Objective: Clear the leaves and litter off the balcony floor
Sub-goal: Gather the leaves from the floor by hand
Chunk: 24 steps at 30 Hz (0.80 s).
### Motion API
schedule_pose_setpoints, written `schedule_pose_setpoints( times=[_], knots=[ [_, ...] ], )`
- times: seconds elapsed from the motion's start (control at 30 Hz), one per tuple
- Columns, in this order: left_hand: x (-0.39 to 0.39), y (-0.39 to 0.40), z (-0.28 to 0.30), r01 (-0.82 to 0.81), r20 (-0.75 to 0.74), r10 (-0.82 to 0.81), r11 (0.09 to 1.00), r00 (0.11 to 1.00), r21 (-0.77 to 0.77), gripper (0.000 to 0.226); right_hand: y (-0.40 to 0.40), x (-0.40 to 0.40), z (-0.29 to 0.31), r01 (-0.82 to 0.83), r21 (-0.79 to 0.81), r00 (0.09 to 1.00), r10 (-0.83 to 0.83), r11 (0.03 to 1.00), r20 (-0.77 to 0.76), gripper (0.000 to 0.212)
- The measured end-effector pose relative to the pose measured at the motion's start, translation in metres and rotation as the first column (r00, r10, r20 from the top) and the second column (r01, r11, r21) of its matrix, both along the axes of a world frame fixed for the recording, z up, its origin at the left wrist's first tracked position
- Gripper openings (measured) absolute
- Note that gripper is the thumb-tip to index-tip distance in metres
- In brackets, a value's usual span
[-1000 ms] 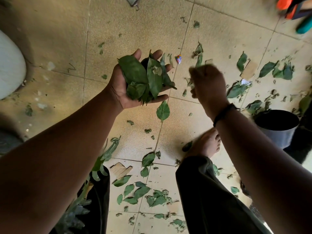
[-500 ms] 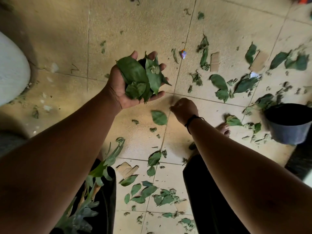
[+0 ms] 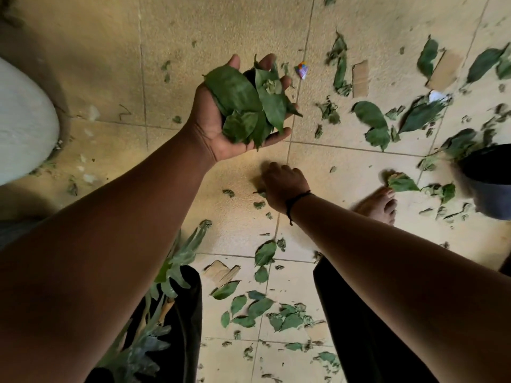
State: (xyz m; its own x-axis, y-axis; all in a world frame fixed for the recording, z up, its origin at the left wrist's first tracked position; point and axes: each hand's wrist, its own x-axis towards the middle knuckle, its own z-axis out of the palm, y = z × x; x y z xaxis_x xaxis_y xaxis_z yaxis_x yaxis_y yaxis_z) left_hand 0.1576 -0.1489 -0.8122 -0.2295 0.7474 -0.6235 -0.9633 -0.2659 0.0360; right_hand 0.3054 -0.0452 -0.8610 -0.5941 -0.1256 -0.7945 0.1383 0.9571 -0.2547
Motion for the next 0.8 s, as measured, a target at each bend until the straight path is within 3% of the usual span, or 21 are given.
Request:
schedule_pose_setpoints(
  times=[0.03, 0.1, 0.17, 0.23, 0.33, 0.4, 0.47, 0.53, 0.6, 0.67, 0.73, 0.8],
  knots=[
    [0.001, 0.0, 0.001, 0.006, 0.009, -0.006, 1.0, 1.0, 0.01, 0.046, 0.005, -0.002, 0.004, 0.048, -0.026, 0.997, -0.046, 0.999, 0.056, 0.04],
    [0.004, 0.001, 0.003, 0.009, 0.02, -0.01, 1.0, 1.0, 0.019, 0.046, 0.021, -0.012, 0.018, 0.297, -0.064, 0.945, -0.284, 0.953, 0.16, 0.029],
    [0.007, 0.004, 0.005, -0.006, 0.025, 0.006, 1.0, 1.0, 0.026, 0.046, 0.047, -0.027, 0.037, 0.636, -0.132, 0.768, -0.605, 0.761, 0.21, 0.013],
    [0.007, 0.008, 0.007, -0.032, 0.038, 0.032, 0.999, 0.999, 0.006, 0.047, 0.077, -0.046, 0.066, 0.767, -0.185, 0.637, -0.764, 0.615, 0.1, 0.013],
    [0.008, 0.017, 0.012, -0.055, 0.045, 0.057, 0.997, 0.997, -0.045, 0.052, 0.11, -0.066, 0.117, 0.744, -0.221, 0.59, -0.776, 0.63, -0.225, 0.014],
    [0.011, 0.024, 0.018, -0.07, 0.023, 0.071, 0.996, 0.997, -0.047, 0.054, 0.116, -0.075, 0.148, 0.724, -0.296, 0.535, -0.778, 0.623, -0.33, 0.018],
    [0.015, 0.036, 0.025, -0.092, 0.048, 0.093, 0.995, 0.995, -0.023, 0.055, 0.111, -0.079, 0.17, 0.682, -0.309, 0.56, -0.745, 0.663, -0.363, 0.017],
    [0.022, 0.049, 0.032, -0.105, 0.092, 0.101, 0.994, 0.991, 0.035, 0.054, 0.1, -0.081, 0.184, 0.627, -0.278, 0.64, -0.685, 0.728, -0.348, 0.02],
    [0.024, 0.064, 0.042, -0.128, 0.157, 0.108, 0.984, 0.982, 0.127, 0.053, 0.088, -0.082, 0.197, 0.566, -0.264, 0.726, -0.624, 0.781, -0.29, 0.033],
    [0.023, 0.075, 0.045, -0.109, 0.159, 0.09, 0.987, 0.983, 0.118, 0.059, 0.082, -0.081, 0.206, 0.544, -0.272, 0.761, -0.603, 0.794, -0.237, 0.043],
    [0.019, 0.088, 0.047, -0.074, 0.107, 0.063, 0.991, 0.992, 0.108, 0.065, 0.087, -0.078, 0.216, 0.553, -0.312, 0.722, -0.631, 0.773, -0.284, 0.034],
    [0.013, 0.099, 0.05, -0.087, 0.101, 0.069, 0.979, 0.992, 0.185, 0.057, 0.102, -0.075, 0.221, 0.641, -0.437, 0.564, -0.773, 0.631, -0.288, 0.02]
  ],
)
